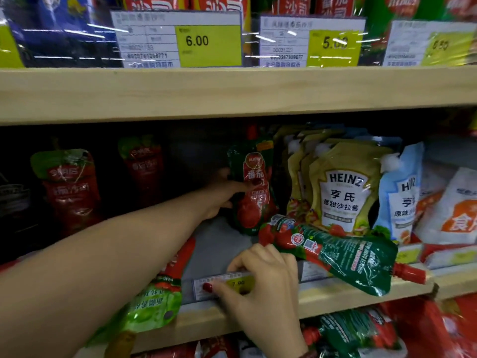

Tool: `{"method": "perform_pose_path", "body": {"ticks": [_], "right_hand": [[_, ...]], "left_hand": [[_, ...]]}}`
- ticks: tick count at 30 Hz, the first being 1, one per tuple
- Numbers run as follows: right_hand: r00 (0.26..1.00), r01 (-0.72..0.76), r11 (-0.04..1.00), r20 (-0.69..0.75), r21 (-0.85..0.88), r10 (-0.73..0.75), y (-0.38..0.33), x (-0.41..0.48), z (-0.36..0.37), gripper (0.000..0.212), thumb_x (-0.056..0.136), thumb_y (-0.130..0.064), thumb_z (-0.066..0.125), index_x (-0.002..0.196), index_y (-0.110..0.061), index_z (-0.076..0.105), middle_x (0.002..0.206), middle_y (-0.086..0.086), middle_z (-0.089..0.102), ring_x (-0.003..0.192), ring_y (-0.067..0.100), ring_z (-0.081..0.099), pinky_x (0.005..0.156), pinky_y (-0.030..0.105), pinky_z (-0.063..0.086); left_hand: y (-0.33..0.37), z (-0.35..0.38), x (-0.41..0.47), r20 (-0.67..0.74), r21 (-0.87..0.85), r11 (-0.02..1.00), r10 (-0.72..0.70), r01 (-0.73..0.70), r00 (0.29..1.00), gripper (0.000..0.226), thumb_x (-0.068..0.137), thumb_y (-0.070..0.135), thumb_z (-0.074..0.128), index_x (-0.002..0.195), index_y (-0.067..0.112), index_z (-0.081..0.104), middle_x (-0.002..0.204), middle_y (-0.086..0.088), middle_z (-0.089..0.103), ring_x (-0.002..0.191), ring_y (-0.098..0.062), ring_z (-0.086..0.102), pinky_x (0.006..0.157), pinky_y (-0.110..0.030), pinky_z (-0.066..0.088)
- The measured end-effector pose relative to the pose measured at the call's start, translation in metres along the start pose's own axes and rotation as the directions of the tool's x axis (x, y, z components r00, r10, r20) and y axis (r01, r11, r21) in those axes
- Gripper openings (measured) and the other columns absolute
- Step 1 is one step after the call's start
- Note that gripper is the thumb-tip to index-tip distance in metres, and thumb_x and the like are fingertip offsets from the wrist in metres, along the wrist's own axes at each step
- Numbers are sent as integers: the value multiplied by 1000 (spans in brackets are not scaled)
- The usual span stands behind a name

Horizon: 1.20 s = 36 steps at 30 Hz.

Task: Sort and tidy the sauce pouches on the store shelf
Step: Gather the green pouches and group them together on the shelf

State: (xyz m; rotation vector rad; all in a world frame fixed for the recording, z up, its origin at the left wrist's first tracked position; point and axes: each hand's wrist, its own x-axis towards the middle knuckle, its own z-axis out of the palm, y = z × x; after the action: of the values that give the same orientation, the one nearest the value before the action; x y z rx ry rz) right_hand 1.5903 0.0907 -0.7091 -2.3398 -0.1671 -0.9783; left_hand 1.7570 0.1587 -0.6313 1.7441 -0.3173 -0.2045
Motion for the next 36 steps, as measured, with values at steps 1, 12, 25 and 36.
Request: {"method": "perform_pose_path", "body": {"ticks": [1, 12, 25, 36], "right_hand": [[1000, 3, 1000, -6, 2, -3, 1, 0, 0, 32, 57, -59, 64, 61, -30, 51, 66, -15, 50, 70, 8, 48, 67, 27, 25], [999, 22, 1000, -35, -18, -23, 5, 2, 4, 34, 57, -62, 63, 61, -31, 49, 66, -15, 49, 69, 6, 47, 66, 26, 24], [1000, 10, 1000, -25, -2, -10, 2, -1, 2, 32, 58, -58, 65, 63, -30, 51, 67, -16, 49, 71, 6, 46, 70, 27, 27], [997, -2, 999, 80, -44, 5, -2, -3, -6, 29, 65, -58, 63, 70, -32, 53, 74, -16, 49, 78, 9, 46, 74, 28, 31]], "left_hand": [[-3, 5, 4, 4, 5, 1000, -3, 3, 1000, 59, 70, 20, 79, 124, 19, 52, 121, -2, 62, 107, -19, 59, 73, -33, 50], [-5, 8, 6, 105, -18, 1000, -7, 9, 994, 37, 65, 53, 72, 96, 37, 57, 106, 9, 63, 100, -13, 58, 87, -40, 50], [-3, 13, 2, 56, -158, 982, -93, 101, 994, 75, 74, 58, 61, 134, 19, 43, 139, -13, 47, 126, -33, 45, 102, -54, 40], [15, 6, -16, -3, -43, 998, -50, 50, 999, 53, 82, 46, 62, 122, 13, 52, 128, -8, 55, 112, -21, 51, 89, -37, 47]]}}
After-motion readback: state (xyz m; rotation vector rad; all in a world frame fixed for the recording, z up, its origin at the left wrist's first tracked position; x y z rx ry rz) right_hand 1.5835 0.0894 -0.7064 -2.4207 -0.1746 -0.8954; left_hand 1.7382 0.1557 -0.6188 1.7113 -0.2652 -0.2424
